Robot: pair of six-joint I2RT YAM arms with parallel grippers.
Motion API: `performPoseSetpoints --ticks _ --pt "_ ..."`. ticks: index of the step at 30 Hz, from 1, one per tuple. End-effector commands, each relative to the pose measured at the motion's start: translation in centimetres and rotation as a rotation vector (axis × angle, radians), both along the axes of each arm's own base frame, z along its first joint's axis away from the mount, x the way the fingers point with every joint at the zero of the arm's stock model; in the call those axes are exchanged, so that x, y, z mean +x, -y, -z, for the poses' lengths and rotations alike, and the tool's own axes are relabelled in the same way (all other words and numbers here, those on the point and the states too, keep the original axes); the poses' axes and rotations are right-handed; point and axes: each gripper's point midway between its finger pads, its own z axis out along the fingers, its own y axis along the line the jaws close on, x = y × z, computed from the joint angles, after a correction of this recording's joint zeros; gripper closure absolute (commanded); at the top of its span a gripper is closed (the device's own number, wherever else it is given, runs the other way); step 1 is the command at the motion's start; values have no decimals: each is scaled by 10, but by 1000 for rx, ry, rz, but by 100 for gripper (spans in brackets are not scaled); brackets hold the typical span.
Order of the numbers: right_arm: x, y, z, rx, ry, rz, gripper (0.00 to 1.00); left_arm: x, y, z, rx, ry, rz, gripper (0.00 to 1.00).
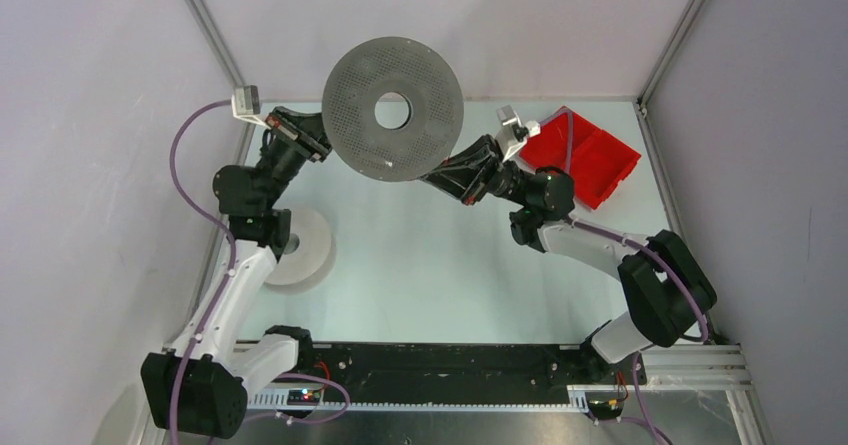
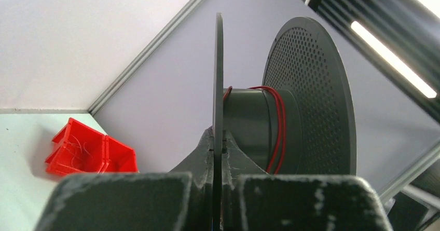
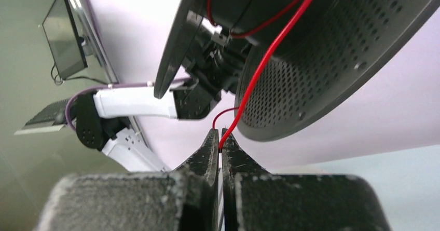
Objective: Wrap the cables
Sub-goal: Wrap the cable around the cable reel.
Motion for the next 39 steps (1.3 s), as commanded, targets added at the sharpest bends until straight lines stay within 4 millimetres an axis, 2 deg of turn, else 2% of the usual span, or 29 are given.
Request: performPoseSetpoints --ticks 1,6,12,25,35,39 --pt "7 6 -36 101 37 28 100 -2 -18 -24 -179 8 -48 100" --pt "6 3 -41 119 18 19 100 11 -21 3 -205 -75 -74 100" --pt "20 -8 -28 124 -79 20 100 23 -17 27 -249 -173 -69 100" --pt "55 -27 4 104 -279 72 100 27 -13 44 -272 -227 -77 100" --pt "81 -38 29 50 -473 203 100 30 -12 60 -253 -246 -106 100" --pt "95 -39 53 -15 -604 271 100 29 -13 58 -250 -233 -119 100"
